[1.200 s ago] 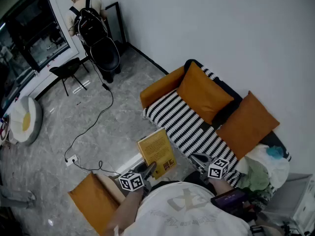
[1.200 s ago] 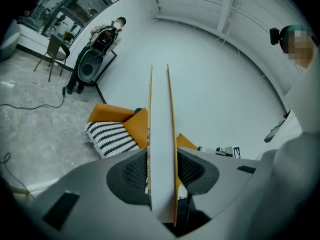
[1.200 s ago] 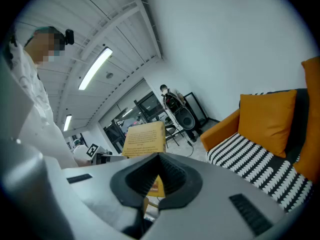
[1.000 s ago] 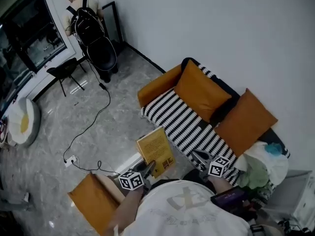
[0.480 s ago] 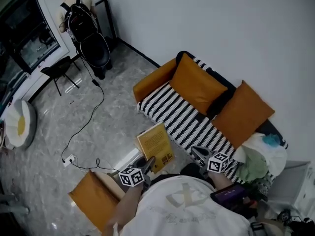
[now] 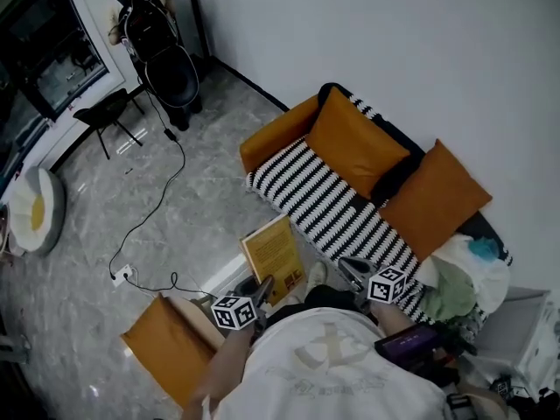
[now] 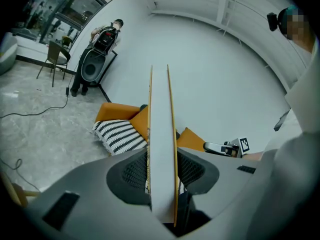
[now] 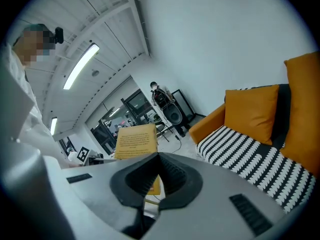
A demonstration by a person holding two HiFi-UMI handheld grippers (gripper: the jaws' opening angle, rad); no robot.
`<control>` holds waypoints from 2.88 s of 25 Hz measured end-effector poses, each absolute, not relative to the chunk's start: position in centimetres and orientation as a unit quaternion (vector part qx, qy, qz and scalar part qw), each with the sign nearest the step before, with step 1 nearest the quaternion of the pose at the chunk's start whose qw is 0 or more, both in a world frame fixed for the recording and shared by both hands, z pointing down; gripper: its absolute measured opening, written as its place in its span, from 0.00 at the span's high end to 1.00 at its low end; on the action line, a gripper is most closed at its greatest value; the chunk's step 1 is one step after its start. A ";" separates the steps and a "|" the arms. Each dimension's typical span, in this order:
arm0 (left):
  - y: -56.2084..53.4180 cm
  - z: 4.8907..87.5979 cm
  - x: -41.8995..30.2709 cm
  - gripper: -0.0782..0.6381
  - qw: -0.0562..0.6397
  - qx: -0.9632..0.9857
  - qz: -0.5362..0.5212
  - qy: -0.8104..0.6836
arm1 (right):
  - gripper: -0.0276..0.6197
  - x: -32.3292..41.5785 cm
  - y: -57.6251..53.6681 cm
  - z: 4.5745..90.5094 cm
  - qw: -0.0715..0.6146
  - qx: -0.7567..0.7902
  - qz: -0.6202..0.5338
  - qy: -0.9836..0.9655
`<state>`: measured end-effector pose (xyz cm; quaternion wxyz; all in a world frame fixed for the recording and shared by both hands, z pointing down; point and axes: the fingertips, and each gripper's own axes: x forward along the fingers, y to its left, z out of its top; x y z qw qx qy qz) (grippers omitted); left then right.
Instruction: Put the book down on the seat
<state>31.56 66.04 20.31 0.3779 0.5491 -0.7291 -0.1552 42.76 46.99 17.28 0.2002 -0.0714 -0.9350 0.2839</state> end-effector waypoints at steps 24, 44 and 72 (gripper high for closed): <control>59.7 19.6 19.4 0.68 0.396 0.480 -0.126 -0.773 | 0.93 27.1 37.6 20.1 0.202 -0.143 0.321 -0.914; 51.7 20.9 12.0 0.68 0.438 0.449 -0.124 -0.769 | 0.93 21.3 31.1 22.8 0.233 -0.152 0.334 -0.900; 49.3 24.2 -8.2 0.68 0.454 0.563 -0.030 -0.690 | 0.93 8.0 30.0 22.0 0.206 0.050 0.326 -0.921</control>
